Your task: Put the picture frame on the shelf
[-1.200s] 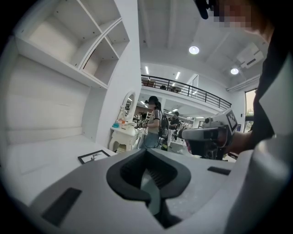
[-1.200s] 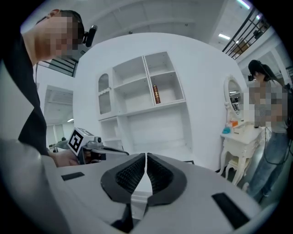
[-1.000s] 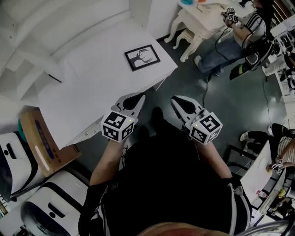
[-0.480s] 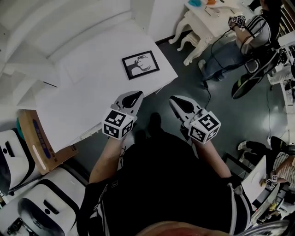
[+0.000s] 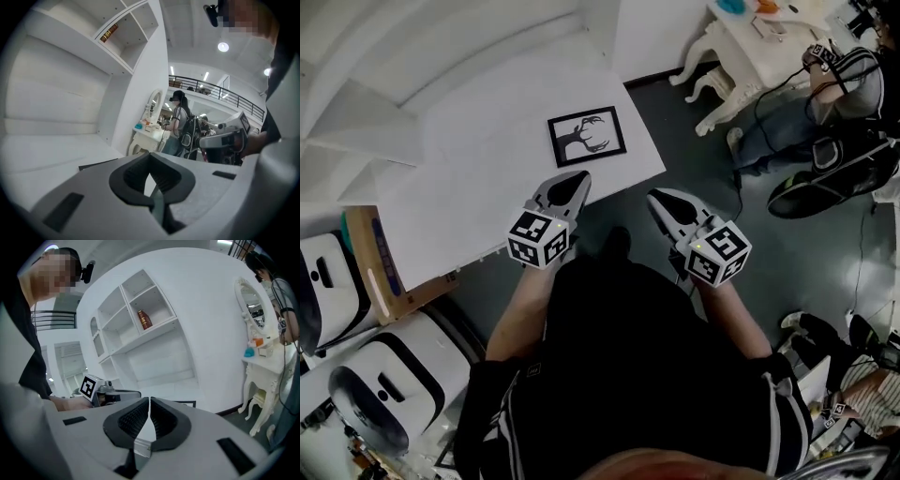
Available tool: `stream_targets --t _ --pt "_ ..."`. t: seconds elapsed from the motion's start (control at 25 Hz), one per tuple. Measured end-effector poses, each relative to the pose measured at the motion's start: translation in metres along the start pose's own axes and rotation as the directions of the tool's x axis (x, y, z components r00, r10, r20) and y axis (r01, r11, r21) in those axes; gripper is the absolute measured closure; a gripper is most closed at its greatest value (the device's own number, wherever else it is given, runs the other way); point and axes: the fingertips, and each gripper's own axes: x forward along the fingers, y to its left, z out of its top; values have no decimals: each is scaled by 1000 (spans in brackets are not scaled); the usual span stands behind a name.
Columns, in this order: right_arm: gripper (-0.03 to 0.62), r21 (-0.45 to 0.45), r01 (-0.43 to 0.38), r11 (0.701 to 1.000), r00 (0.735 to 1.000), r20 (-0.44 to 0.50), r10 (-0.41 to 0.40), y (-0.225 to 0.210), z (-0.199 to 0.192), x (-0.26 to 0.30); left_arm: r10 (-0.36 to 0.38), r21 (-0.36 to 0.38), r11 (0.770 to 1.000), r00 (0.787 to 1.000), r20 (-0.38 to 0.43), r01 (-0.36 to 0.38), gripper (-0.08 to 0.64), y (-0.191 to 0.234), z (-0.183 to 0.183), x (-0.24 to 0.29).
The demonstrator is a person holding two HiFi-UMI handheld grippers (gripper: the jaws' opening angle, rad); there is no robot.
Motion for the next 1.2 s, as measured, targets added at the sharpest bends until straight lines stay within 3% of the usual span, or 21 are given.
stream_targets --t 0.24,0.4,0.44,0.52,0.68,0.88,1.04,1.12,1.2 --pt "570 37 -55 998 997 -46 56 -16 -14 17 66 98 994 983 -171 -49 555 40 -33 31" --pt "569 72 -26 997 998 -54 30 -32 -22 30 106 128 989 966 -237 -77 549 65 -49 49" --pt "570 86 -16 996 999 -50 21 -37 -22 34 113 139 987 959 -259 -79 530 71 -54 55" --pt "569 102 -6 995 999 -50 11 -42 -23 41 108 150 987 944 -311 -64 408 79 -68 68" --pt "569 114 14 993 997 -76 -5 -46 -32 53 86 173 985 916 -392 -18 338 89 -93 87" --pt "571 147 51 988 996 -77 -40 -54 -36 53 42 230 968 843 -536 99 314 97 -131 103" --pt "571 176 72 982 995 -78 -59 -58 -41 52 18 259 946 769 -639 193 308 104 -152 110" --pt "571 188 81 979 995 -75 -67 -60 -43 51 -2 258 935 733 -681 242 305 105 -162 113" --pt "571 195 88 977 994 -76 -75 -62 -44 50 -22 244 931 710 -703 271 305 104 -170 114"
